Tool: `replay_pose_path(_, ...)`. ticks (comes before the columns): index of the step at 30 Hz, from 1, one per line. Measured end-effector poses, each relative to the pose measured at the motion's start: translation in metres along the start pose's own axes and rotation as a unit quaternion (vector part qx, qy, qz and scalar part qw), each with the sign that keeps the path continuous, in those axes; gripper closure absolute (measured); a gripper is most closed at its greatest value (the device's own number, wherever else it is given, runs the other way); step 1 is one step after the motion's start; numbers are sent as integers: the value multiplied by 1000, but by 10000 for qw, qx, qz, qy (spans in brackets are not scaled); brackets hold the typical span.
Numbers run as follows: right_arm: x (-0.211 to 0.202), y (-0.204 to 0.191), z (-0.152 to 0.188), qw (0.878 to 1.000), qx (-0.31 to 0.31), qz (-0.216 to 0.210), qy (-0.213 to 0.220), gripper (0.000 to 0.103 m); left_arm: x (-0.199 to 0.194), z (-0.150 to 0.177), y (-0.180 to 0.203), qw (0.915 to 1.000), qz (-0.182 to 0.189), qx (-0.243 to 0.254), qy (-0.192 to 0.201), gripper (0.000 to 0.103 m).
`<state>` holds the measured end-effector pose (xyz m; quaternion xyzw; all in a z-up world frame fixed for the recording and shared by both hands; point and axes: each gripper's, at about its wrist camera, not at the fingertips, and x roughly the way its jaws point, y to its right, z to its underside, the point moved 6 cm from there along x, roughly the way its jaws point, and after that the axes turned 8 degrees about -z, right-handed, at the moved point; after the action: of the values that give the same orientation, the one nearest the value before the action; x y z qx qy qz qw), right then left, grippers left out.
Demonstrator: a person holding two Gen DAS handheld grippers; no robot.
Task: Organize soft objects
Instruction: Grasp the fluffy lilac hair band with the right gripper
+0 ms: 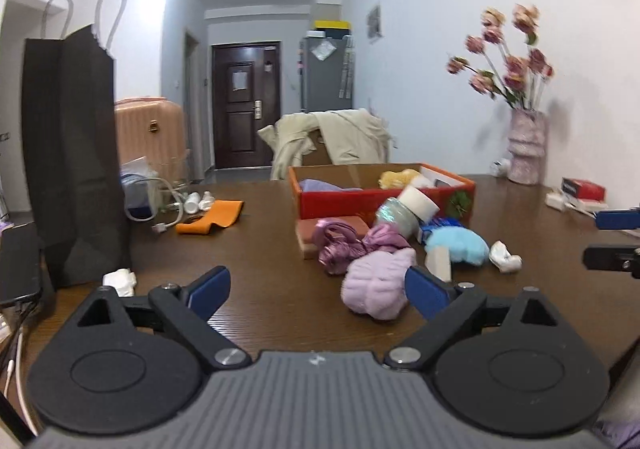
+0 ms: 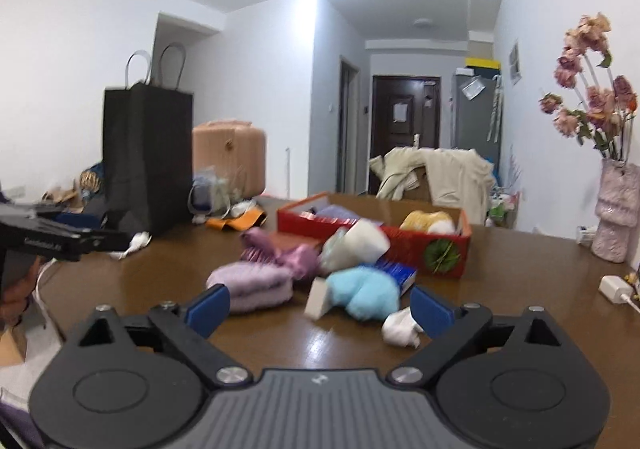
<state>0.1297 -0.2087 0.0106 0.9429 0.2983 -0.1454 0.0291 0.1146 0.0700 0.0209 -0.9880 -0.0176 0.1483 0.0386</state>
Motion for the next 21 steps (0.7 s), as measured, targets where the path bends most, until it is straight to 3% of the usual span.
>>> replay_pose_path(7, 33, -5, 8, 9997, 136, -16, -226, 8, 27, 10, 2, 9977, -13, -627, -252, 9)
replay_pose_path(12, 74, 2, 4, 9973, 516, -65, -519, 29, 69, 13, 21, 9892, 206, -1269, -698, 29)
replay_pose_path(15, 92, 9, -1, 9962, 674, 59, -555, 31, 95, 15, 35, 9880, 276, -1269, -838, 29)
replay_pose_path(17, 100, 11, -5, 9961, 696, 54, -535, 31, 109, 19, 44, 9899, 191, -1000, -991, 32)
replay_pose_path(18, 104, 12, -8, 9962, 689, 47, -535, 31, 114, 21, 46, 9903, 169, -857, -1079, 47)
replay_pose_path(19, 108, 12, -10, 9962, 678, 37, -543, 31, 118, 24, 45, 9892, 261, -800, -1203, 55)
replay_pose_path(21, 115, 12, -14, 9963, 649, 23, -558, 31, 118, 25, 35, 9874, 448, -808, -1284, 55)
